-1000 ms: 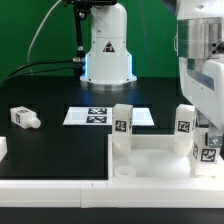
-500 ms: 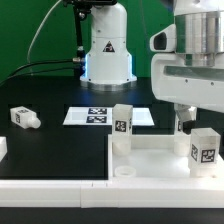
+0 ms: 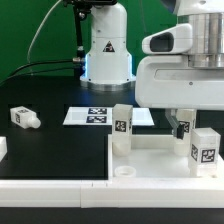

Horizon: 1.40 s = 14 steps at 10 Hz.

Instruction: Assemble square table

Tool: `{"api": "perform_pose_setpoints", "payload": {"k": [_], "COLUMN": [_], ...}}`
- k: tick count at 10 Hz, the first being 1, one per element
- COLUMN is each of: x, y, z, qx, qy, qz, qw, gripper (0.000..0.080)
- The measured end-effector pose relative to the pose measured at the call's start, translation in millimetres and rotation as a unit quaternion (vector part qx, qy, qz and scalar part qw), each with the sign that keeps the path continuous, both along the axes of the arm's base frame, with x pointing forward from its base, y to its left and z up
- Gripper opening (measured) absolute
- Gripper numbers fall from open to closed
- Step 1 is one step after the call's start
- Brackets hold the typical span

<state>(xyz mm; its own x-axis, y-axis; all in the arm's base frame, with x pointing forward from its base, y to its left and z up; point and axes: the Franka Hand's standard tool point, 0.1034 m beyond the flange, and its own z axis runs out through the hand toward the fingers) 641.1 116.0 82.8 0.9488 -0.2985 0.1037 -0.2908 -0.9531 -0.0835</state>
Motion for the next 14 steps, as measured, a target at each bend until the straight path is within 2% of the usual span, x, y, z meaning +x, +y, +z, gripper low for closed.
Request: {"api": "perform_pose_setpoints", "payload": {"k": [2, 3, 4, 5, 6, 8, 9, 11, 12, 13, 14], "x": [-2.1, -2.2, -2.3, -2.6, -2.7, -2.6, -3.1, -4.4, -4.3, -3.9, -3.9], "y": [3.7, 3.0, 2.8, 1.4, 0.4, 0.1, 0.5, 2.0, 2.3, 1.5, 1.6], "z": [-0.2, -1.0, -1.5, -2.0, -2.2, -2.4, -2.4, -1.8, -2.5, -2.7, -2.5], "qx": [-0.005, -0.004, -0.003, 0.000, 0.004, 0.015, 0.021, 0.037, 0.058, 0.088, 0.086], "qy": [-0.005, -0.004, -0.004, -0.002, 0.000, 0.004, 0.005, 0.013, 0.018, 0.022, 0.022], "qz": [0.015, 0.000, -0.008, -0.035, -0.068, -0.182, -0.247, -0.405, -0.480, -0.574, -0.574], "qw": [1.000, 1.000, 1.000, 0.999, 0.998, 0.983, 0.969, 0.914, 0.875, 0.814, 0.814], "gripper": [0.0649, 0.0520, 0.0520, 0.0383, 0.0288, 0.0288, 0.0288, 0.0288, 0.0288, 0.0288, 0.0288]}}
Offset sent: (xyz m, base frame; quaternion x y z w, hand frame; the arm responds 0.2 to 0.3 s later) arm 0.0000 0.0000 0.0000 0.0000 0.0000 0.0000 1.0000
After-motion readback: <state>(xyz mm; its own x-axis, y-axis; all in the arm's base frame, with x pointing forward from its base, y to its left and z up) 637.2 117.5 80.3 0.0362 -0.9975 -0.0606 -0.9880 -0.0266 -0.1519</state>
